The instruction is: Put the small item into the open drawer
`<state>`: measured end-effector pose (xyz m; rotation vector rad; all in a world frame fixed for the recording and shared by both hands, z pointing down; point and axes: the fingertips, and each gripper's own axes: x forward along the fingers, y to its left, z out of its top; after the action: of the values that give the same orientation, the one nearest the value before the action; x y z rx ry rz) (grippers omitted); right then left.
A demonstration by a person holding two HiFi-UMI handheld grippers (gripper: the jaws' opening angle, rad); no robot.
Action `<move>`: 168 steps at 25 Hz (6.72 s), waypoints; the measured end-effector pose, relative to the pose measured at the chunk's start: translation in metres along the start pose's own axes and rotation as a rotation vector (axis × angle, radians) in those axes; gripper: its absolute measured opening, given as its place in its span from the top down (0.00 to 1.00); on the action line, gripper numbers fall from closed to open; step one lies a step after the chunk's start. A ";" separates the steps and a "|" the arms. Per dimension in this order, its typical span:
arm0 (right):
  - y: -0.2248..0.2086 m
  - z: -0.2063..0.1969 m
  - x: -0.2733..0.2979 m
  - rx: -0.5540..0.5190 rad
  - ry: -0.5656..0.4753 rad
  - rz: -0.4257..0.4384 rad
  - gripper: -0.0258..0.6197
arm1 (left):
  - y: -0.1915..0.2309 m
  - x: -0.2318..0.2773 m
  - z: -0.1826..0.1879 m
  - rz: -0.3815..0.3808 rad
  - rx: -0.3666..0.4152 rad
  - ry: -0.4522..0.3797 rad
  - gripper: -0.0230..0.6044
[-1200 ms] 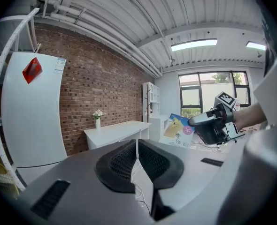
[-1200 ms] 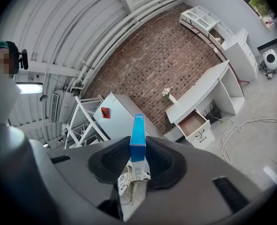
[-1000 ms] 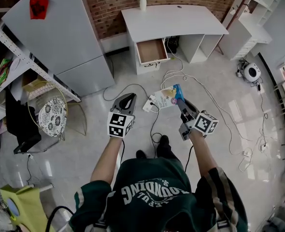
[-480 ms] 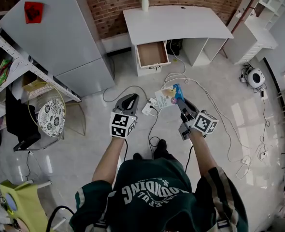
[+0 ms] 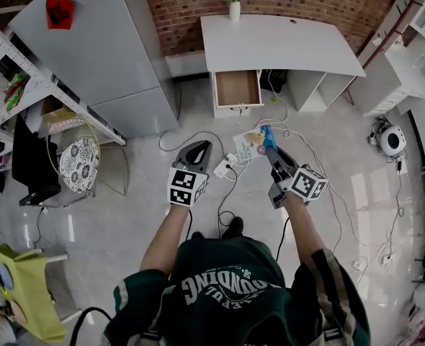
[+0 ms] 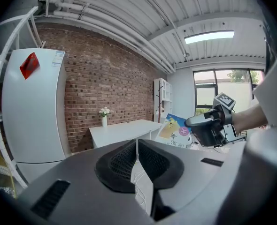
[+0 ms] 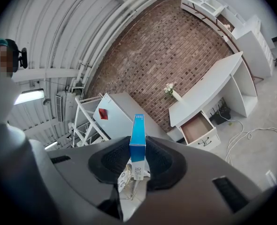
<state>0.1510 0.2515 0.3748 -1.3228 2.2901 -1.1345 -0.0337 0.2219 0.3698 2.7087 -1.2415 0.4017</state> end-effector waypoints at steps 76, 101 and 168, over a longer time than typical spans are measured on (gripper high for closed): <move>-0.084 0.102 0.337 0.010 0.062 -0.072 0.79 | 0.266 0.246 0.033 -0.070 -0.054 -0.020 0.92; -0.233 0.136 0.351 -0.031 0.246 0.011 0.79 | 0.226 0.362 -0.008 0.058 -0.095 0.114 0.92; -0.475 -0.100 0.488 -0.831 0.994 0.388 0.79 | 0.216 0.439 -0.251 0.252 -0.363 0.295 0.92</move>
<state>0.1187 -0.2319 0.8631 -0.3539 3.7931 -0.7828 0.0310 -0.1779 0.7418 2.1146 -1.4108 0.5236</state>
